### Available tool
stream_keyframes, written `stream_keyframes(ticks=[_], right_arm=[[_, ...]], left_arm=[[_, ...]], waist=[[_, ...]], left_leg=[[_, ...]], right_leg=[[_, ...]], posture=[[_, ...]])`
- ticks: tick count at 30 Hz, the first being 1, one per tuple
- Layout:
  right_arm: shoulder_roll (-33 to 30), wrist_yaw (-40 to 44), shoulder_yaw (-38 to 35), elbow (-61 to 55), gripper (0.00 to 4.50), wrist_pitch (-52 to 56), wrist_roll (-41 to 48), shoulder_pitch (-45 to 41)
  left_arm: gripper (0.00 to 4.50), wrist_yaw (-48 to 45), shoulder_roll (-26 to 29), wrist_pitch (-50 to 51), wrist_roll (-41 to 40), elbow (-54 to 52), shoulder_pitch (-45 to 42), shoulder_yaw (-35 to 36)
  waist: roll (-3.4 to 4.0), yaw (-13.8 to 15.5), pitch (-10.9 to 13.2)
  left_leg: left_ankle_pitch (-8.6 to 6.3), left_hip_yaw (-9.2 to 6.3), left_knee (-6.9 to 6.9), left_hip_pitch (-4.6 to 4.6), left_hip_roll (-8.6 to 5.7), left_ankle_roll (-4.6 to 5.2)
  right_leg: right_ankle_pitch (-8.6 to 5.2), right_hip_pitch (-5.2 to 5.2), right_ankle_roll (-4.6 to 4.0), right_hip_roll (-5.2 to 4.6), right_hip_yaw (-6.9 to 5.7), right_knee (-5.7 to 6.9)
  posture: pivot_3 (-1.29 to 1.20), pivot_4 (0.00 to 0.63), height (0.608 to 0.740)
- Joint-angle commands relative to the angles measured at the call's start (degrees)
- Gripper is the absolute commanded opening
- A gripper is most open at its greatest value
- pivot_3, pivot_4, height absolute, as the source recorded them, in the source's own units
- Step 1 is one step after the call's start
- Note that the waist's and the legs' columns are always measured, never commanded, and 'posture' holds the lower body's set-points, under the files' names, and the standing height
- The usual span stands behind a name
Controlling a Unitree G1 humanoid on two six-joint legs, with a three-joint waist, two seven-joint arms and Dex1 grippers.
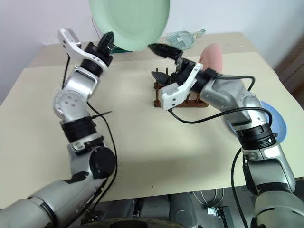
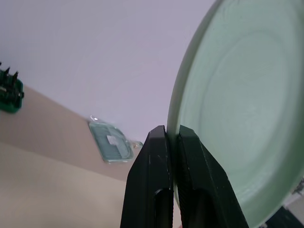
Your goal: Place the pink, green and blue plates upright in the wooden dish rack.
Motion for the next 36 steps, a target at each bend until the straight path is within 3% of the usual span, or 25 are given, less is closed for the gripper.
stream_keyframes(ticks=[1,7,21,25,30,36], right_arm=[[0.99,-4.63,-0.46,-0.71,4.5,2.01,-5.64,-0.71],[2.3,-8.3,0.74,1.79,4.5,5.99,-11.49,-2.72],[1.44,-11.84,1.26,5.72,4.5,9.8,-14.8,-5.13],[1.36,-11.58,1.41,5.72,2.75,9.63,-14.08,-4.75],[1.27,-11.52,1.5,5.56,0.13,9.35,-13.86,-4.46],[0.86,-11.62,1.4,5.75,0.06,9.52,-13.8,-4.26]], left_arm=[[0.09,1.15,-2.01,-2.25,-2.82,-6.57,0.78,-6.01],[0.09,3.95,-3.55,-1.97,-6.94,-9.77,4.28,-11.4],[0.09,5.68,0.01,-6.25,-8.25,-10.83,8.37,-18.84],[0.0,5.89,0.48,-6.59,-8.63,-10.7,8.55,-19.72],[0.0,6.03,0.83,-7.25,-7.8,-10.25,8.6,-20.74],[0.0,5.25,1.31,-10.36,-5.34,-9.34,8.88,-22.92]], waist=[[-0.02,-0.01,0.01],[-0.01,-0.09,0.01],[-0.01,-0.1,0.0],[-0.01,-0.13,0.01],[-0.01,-0.14,0.0],[-0.01,-0.08,0.01]], left_leg=[[0.0,0.01,0.02,-0.04,0.0,0.0],[0.0,0.02,-0.01,0.06,0.01,0.01],[0.0,0.42,-0.62,0.74,0.17,0.0],[0.0,0.42,-0.62,0.74,0.17,0.0],[0.0,0.43,-0.63,0.75,0.18,0.0],[0.0,0.44,-0.64,0.78,0.18,0.0]], right_leg=[[0.01,-0.01,0.0,0.01,0.0,-0.02],[0.01,0.09,-0.01,0.04,0.0,-0.08],[0.06,0.57,-0.08,0.23,0.2,-0.56],[0.06,0.58,-0.08,0.23,0.2,-0.58],[0.07,0.59,-0.1,0.28,0.2,-0.6],[0.14,0.69,-0.11,0.34,0.21,-0.77]], posture=[[0.0,0.15,0.74],[0.0,0.15,0.74],[0.0,0.15,0.74],[0.0,0.15,0.74],[0.0,0.15,0.74],[0.0,0.15,0.74]])
